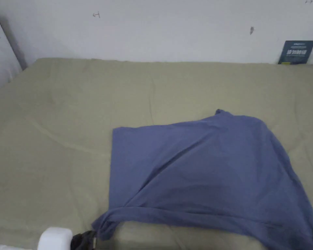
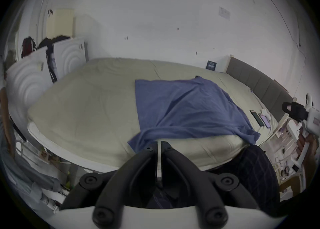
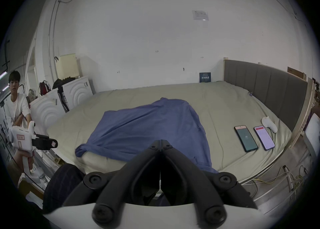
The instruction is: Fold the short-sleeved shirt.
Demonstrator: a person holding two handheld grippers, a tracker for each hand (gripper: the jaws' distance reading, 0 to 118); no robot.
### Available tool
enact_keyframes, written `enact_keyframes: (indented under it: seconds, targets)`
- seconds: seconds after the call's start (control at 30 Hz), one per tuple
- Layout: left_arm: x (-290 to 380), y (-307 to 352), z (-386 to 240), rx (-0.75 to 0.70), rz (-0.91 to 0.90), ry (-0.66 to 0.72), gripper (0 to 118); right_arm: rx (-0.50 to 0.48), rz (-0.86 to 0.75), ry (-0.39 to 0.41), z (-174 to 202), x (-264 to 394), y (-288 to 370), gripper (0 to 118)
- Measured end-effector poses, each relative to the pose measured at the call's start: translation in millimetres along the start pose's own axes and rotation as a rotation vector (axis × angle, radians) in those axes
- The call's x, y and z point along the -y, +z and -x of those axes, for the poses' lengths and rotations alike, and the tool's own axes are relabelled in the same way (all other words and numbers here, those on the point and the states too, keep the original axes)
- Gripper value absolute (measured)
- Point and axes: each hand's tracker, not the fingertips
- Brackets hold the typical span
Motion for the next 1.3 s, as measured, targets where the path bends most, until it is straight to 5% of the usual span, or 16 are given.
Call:
enact_keyframes:
  seconds: [0.1, 0.17, 0.2, 0.23, 0.3, 0.5, 0.6, 0.63, 0.73, 0.93, 1.13, 1.17, 1.2, 1.23, 1.27, 1.3]
  targets:
    - [1.1, -25.9, 30.6, 0.055, 0.088, 0.007, 12, 0.011, 0.036, -0.027, -5.4, 3.0, -3.7, 1]
    - [-2.8, -50.3, 39.0, 0.017, 0.177, -0.039, 107, 0.01, 0.06, -0.057, -8.5, 5.0, -4.7, 1]
    - [-2.3, -62.5, 40.2, 0.012, 0.218, -0.029, 118, 0.012, 0.063, -0.057, -8.7, 6.6, -4.7, 0]
    - [-4.7, -72.7, 40.8, 0.059, 0.095, -0.024, 117, 0.017, 0.068, -0.055, -9.3, 5.7, -8.1, 0]
    - [-8.1, -97.8, 45.7, -0.016, 0.209, -0.122, 117, 0.025, 0.081, -0.053, -9.5, 6.3, -8.7, 1]
    - [-21.4, -149.5, 43.1, 0.057, 0.244, -0.172, 108, 0.045, 0.103, -0.07, -13.2, 5.7, -12.9, 1]
    - [-19.6, -160.2, 44.4, 0.074, 0.261, -0.195, 63, 0.054, 0.107, -0.081, -15.3, 4.9, -12.6, 1]
    - [-18.9, -160.9, 44.3, 0.069, 0.267, -0.2, 36, 0.06, 0.107, -0.082, -16.1, 4.5, -12.4, 1]
    - [-15.2, -164.2, 42.3, 0.092, 0.325, -0.158, 13, 0.064, 0.109, -0.093, -17.6, 3.5, -12.5, 1]
    - [-16.6, -154.3, 36.6, 0.081, 0.282, -0.086, 9, 0.083, 0.15, -0.087, -25.9, 1.7, -24.0, 1]
    - [-21.2, -138.4, 29.2, 0.088, 0.249, -0.044, 9, 0.163, 0.39, -0.068, -69.0, 6.6, -73.1, 1]
    - [-21.9, -136.7, 28.0, 0.087, 0.244, -0.043, 9, 0.162, 0.428, -0.076, -86.1, 13.8, -84.7, 12]
    - [-22.3, -135.3, 26.8, 0.088, 0.236, -0.047, 9, 0.151, 0.463, -0.083, -98.5, 18.2, -94.4, 37]
    - [-25.2, -130.0, 17.9, 0.083, 0.232, -0.055, 9, 0.154, 0.487, -0.085, -109.2, 22.8, -104.0, 87]
    - [-25.8, -128.4, 14.8, 0.081, 0.231, -0.059, 9, 0.155, 0.513, -0.073, -117.3, 28.0, -113.8, 113]
    - [-26.1, -127.6, 12.7, 0.081, 0.233, -0.063, 9, 0.164, 0.535, -0.047, -124.4, 34.1, -120.7, 118]
